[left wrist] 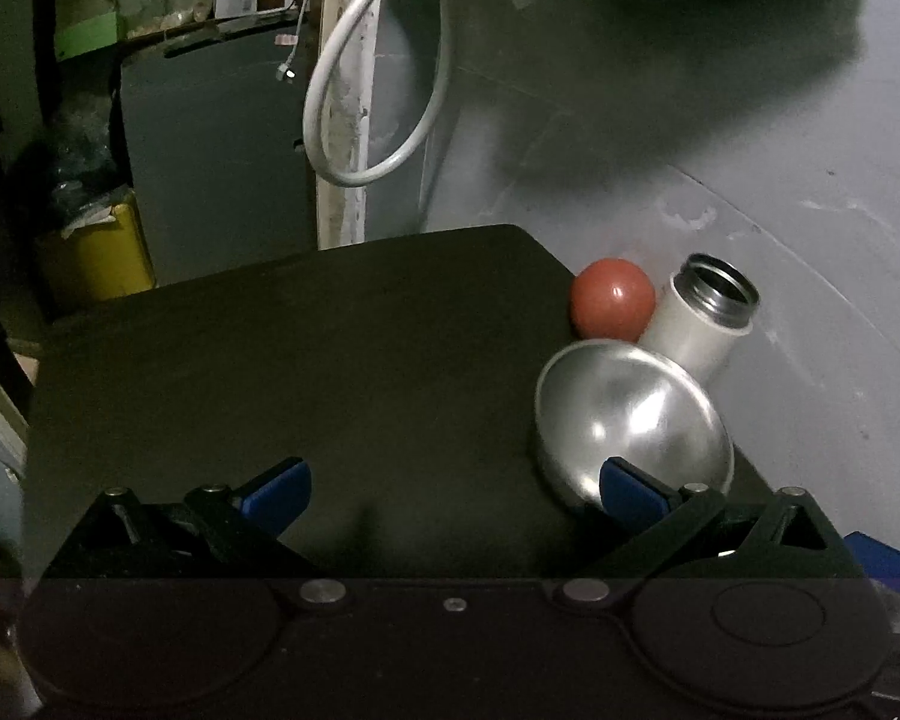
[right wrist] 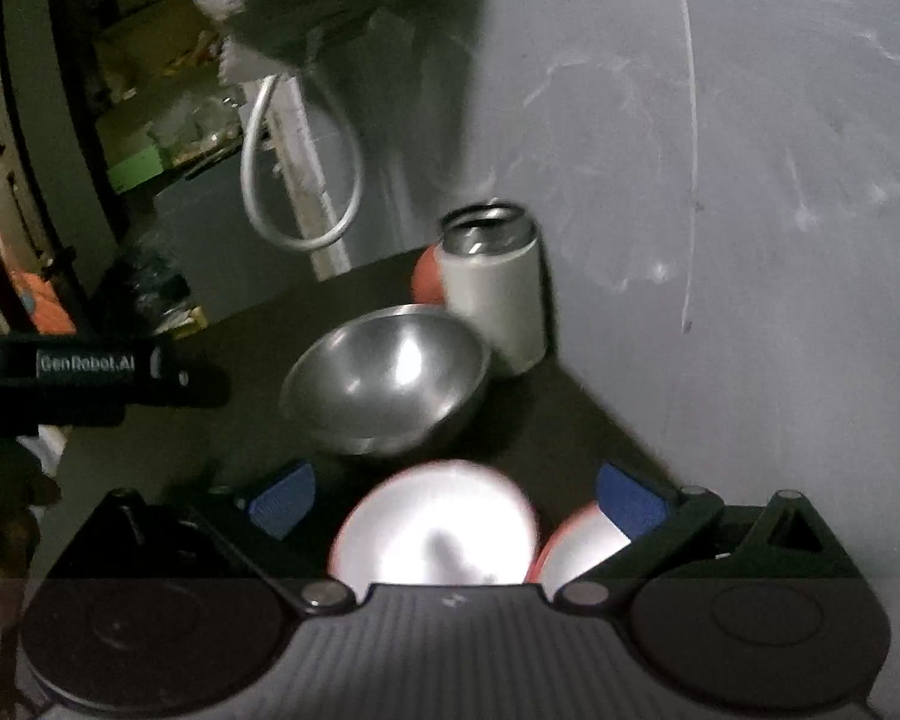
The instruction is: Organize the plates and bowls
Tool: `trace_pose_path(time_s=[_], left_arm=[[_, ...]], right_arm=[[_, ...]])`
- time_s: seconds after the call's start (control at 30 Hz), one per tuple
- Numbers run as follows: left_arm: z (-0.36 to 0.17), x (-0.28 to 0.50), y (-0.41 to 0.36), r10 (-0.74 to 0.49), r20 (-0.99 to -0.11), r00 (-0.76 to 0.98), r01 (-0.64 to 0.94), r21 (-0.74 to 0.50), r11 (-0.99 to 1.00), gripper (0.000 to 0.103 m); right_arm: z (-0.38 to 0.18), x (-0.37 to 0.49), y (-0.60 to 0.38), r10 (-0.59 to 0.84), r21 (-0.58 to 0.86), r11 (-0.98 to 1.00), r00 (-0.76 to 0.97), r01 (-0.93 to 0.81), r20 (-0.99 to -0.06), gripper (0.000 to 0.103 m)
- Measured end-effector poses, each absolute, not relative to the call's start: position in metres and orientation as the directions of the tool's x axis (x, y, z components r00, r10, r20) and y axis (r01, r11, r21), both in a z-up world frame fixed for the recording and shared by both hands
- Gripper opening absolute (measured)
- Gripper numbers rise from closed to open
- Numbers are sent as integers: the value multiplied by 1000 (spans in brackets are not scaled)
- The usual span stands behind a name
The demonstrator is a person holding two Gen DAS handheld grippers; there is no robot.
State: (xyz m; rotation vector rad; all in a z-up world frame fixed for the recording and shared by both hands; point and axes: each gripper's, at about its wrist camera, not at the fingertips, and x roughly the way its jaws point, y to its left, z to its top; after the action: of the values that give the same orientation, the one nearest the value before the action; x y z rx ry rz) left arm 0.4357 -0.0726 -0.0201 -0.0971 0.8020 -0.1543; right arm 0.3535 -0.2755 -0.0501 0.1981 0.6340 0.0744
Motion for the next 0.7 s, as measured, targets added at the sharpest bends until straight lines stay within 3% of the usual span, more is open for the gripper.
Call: trace_pose_path(time_s=[0.23, 0.5, 0.7], left_arm=[[-34, 478, -94, -172, -736, 655, 55, -181, 982, 102], [-50, 494, -106, -136, -773, 620, 49, -135, 990, 101], [-54, 494, -108, -137, -778, 613, 65, -123, 990, 85]], right_arm=[[-58, 397, -293, 159, 234, 972, 805, -26, -571, 100], [-72, 419, -288, 185, 224, 973, 769, -57, -611, 87], [-80, 429, -285, 211, 230, 970, 745, -79, -633, 74]])
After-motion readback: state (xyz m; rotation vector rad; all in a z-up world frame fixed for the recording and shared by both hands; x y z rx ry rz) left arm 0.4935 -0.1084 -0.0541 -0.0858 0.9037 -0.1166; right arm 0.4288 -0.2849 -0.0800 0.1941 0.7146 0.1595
